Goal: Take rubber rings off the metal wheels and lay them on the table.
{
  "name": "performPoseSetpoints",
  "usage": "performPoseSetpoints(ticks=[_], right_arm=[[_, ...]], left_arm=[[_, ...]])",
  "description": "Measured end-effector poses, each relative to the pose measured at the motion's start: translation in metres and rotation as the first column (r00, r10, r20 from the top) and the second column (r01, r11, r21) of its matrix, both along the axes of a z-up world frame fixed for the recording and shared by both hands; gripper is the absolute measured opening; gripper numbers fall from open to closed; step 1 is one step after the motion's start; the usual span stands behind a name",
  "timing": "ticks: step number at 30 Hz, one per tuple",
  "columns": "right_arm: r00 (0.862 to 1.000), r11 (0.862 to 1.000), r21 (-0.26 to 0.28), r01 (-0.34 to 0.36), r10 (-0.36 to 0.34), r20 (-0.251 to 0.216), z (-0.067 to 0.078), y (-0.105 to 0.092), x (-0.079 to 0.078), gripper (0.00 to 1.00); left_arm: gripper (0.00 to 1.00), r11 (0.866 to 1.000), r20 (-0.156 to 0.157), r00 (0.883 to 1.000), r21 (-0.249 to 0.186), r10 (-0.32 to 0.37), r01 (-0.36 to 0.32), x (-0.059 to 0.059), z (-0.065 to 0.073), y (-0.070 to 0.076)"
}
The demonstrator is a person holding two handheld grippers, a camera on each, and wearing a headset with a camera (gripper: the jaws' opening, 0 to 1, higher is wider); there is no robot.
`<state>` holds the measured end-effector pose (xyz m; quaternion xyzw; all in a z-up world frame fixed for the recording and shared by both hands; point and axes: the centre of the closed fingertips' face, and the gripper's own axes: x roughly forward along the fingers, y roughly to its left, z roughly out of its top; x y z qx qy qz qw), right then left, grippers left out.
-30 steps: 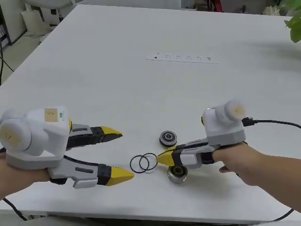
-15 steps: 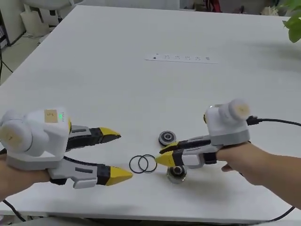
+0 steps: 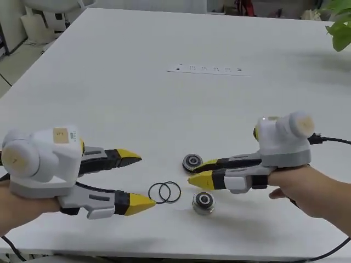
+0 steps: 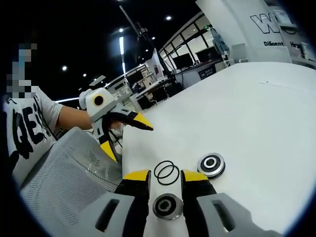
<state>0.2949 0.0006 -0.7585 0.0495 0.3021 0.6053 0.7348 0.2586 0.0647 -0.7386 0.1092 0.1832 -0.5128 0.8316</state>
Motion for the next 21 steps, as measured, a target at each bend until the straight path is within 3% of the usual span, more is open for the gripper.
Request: performPoseSetpoints(ticks=[21], right_arm=[[0.993,0.998,-0.015,0.063,-0.062,0.101,0.014,-0.020,0.018,0.29]], left_arm=[[0.56,1.000,0.014,1.000,0.000,0.013,-0.013,0.014,0.003,0.003]])
